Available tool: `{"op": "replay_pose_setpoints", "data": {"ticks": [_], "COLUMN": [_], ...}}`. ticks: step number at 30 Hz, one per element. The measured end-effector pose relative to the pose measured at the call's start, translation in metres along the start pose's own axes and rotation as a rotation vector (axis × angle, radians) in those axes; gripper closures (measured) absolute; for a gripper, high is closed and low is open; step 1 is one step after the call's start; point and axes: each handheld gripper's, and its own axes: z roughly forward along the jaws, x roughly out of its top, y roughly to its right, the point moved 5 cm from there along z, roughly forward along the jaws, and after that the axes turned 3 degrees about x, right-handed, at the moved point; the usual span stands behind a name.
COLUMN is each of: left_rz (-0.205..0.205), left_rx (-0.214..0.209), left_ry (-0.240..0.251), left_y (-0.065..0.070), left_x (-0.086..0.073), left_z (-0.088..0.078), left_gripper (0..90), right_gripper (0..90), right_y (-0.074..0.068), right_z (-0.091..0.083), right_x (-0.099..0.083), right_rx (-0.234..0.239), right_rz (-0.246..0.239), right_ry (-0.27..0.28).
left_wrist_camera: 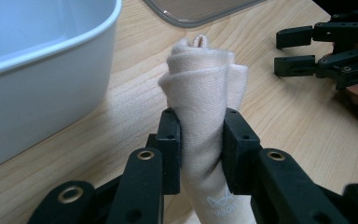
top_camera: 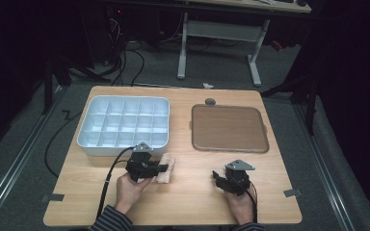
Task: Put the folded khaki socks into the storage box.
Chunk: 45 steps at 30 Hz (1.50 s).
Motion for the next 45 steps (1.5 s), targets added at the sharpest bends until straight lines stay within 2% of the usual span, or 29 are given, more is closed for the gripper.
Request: {"op": "replay_pose_setpoints", "data": {"ticks": [15, 38, 45], "left_rz": [0.0, -0.025, -0.048], "left_rx": [-0.004, 0.018, 0.012], "left_ry": [0.003, 0.021, 0.029], "left_y": [-0.003, -0.017, -0.02], "left_x": [-0.001, -0.005, -0.005], "left_z": [-0.009, -0.026, -0.03], "left_gripper": [71.8, 71.7, 71.7], "right_gripper": [40.6, 40.4, 40.3], "right_y": [0.0, 0.0, 0.0], "right_z": [0.0, 0.0, 0.0], "right_x": [0.0, 0.0, 0.0], "right_rx": [0.001, 0.001, 0.001], "right_rz": [0.0, -0.001, -0.001], "right_ry": [-0.001, 0.0, -0.001]}}
